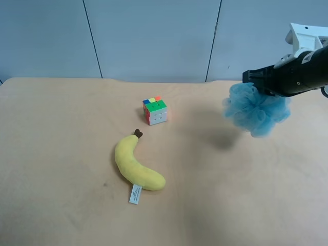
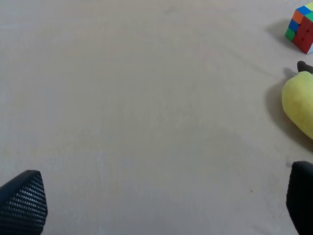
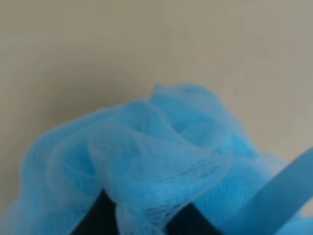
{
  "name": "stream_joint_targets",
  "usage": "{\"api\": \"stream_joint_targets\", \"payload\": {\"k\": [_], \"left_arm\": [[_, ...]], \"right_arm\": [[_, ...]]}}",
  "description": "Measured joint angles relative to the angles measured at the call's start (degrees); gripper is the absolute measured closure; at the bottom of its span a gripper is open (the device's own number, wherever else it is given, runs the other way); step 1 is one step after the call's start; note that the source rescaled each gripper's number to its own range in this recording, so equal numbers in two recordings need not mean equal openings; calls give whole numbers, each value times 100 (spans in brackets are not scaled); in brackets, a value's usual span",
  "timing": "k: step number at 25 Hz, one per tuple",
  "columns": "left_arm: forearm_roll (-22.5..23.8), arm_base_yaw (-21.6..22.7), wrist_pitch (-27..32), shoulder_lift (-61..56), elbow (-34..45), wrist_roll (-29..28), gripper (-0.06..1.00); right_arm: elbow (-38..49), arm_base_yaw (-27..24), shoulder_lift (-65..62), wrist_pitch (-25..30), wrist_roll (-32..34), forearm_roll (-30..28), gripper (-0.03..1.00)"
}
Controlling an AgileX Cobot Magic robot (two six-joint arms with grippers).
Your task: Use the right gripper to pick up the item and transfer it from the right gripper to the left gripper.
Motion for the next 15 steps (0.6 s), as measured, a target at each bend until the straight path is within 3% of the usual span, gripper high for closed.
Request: {"api": "stream_joint_targets", "payload": {"k": [9,15], "left_arm": [[0,0,0,0,0,0,-5],[0,0,0,0,0,0,-5]], "right_arm": [[-273,781,-152,254,-1268,1390,95],[-869,946,-147,609,-2754,2920,95]]}}
